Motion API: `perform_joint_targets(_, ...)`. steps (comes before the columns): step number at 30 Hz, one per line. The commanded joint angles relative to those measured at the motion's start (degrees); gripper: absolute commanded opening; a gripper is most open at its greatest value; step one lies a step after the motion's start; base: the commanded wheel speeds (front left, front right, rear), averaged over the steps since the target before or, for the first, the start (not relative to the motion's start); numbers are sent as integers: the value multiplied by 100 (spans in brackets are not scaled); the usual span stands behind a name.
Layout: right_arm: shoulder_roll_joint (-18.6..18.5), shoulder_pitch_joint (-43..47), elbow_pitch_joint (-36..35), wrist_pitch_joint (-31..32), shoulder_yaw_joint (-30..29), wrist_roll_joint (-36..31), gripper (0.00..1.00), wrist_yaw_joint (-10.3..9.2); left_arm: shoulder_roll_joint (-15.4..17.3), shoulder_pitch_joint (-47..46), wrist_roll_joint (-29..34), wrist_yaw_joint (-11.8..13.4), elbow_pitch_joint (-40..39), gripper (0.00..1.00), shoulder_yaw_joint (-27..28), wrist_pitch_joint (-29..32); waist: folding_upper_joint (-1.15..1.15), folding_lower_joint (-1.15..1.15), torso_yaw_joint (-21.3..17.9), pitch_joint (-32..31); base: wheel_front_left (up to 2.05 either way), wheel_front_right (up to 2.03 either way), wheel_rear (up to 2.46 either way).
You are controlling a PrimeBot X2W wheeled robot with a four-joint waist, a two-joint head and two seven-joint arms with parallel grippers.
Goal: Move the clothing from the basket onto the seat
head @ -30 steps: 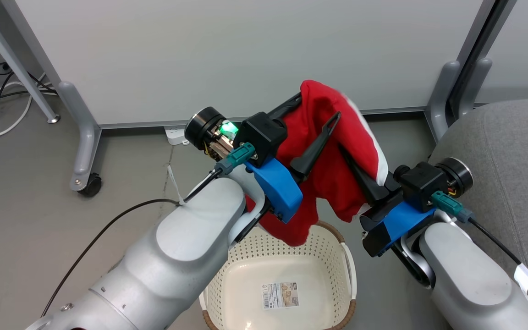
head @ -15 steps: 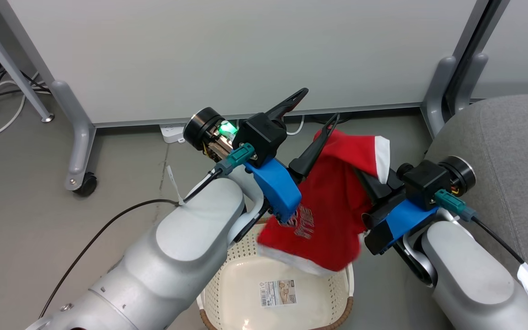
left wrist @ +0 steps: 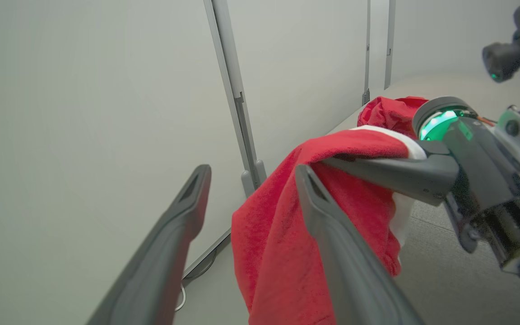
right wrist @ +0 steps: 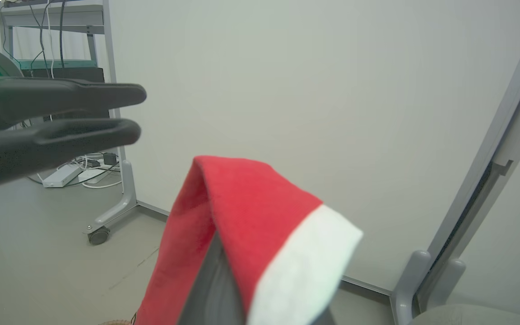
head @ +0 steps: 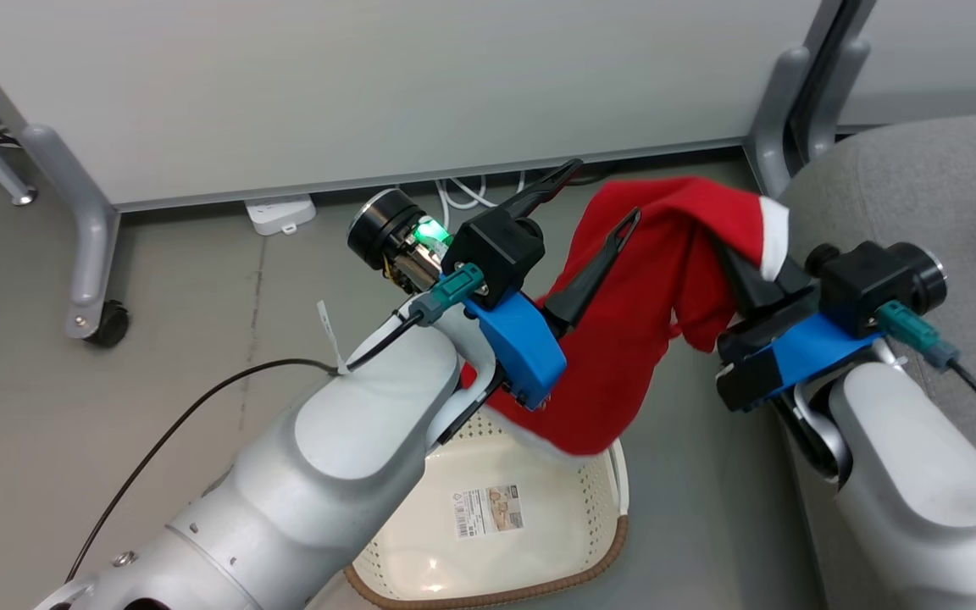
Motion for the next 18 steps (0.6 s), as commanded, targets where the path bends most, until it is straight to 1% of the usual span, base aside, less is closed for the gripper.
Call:
perform_joint_targets(1,-7,-129,-33,1,-32,-50,0,-2,12,-96,21,18,-13,100,3,-19,0,0,-82,82,0,0,0)
perform_joint_targets(8,24,-213,-174,1,-489,-111,0,-2,13,-201,44,5,-50,100,-210,-17,0,0,-403,406,0,0,0)
perform_joint_targets(18,125,-221,-390,1,-1206,-207,0,-2,14,-401,-23,68,-176,100,-567,22,0,0,-874,953,0,0,0)
